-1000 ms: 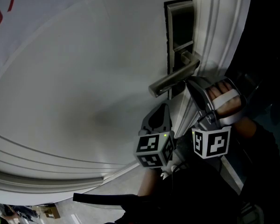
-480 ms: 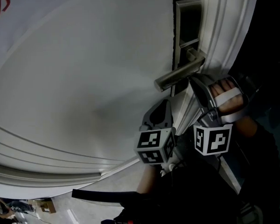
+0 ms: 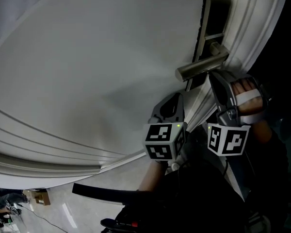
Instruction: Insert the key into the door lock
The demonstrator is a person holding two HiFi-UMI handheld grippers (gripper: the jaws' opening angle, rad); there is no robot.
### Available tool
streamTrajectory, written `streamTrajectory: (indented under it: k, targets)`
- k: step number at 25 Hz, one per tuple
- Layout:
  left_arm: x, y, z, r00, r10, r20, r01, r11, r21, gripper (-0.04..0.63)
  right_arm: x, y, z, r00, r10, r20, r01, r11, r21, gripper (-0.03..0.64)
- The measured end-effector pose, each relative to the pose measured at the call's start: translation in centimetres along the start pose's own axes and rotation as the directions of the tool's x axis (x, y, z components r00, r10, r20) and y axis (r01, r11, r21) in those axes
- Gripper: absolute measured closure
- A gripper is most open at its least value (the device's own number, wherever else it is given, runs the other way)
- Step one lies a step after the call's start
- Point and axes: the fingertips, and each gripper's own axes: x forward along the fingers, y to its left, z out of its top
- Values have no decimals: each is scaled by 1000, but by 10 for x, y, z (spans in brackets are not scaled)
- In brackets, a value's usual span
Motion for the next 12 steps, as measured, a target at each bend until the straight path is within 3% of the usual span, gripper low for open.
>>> streamTrajectory:
  k: [12]
  targets:
    - [1,-3,7,999,-4,38,3,1000,27,595,1,-1,0,1000,6,-2,-6,1000,5,603]
